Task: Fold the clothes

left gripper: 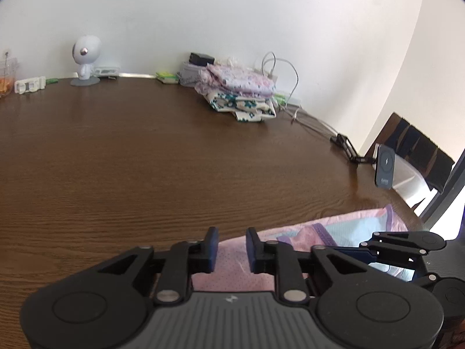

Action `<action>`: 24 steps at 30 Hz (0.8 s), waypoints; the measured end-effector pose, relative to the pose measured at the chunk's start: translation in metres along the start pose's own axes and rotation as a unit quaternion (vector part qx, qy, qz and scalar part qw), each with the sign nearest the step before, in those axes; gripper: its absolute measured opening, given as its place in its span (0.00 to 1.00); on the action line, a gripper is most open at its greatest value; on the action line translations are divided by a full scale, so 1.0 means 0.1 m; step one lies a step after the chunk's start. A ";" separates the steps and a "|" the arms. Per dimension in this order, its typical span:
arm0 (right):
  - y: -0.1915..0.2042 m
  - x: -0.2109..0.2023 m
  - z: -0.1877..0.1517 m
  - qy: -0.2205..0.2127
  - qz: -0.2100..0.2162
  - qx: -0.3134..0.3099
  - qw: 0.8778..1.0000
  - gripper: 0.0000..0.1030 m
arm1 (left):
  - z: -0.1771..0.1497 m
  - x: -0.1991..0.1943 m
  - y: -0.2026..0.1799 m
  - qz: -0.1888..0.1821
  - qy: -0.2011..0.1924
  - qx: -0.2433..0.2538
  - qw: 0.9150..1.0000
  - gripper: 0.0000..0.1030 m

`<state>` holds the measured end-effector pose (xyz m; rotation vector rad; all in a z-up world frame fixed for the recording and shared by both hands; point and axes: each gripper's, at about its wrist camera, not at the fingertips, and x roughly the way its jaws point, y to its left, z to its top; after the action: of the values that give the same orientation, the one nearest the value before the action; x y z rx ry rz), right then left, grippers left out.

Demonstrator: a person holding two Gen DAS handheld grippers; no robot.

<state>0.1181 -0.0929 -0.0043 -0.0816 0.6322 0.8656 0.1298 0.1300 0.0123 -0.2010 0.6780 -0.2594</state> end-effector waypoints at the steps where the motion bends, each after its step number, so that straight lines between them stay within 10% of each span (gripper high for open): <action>1: -0.02 -0.06 0.00 -0.009 -0.002 0.004 1.000 0.49 | 0.00 -0.10 0.02 0.006 -0.013 -0.005 1.000 0.52; 7: 0.06 -0.31 -0.07 -0.029 -0.005 -0.026 0.999 1.00 | -0.17 -0.49 0.12 0.005 -0.032 -0.016 0.999 0.92; 20: 0.77 -0.05 0.01 -0.020 0.031 -0.173 0.984 0.99 | -0.47 -0.83 0.45 -0.007 -0.038 -0.109 0.993 0.95; 24: 1.04 0.21 0.02 0.014 0.028 -0.232 0.972 0.78 | -0.44 -0.84 0.62 -0.042 -0.037 -0.151 0.987 0.89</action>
<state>0.0526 -0.0095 0.0051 -0.5012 0.4486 1.0571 0.0489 0.2096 0.0123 -0.5277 0.6345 -0.2287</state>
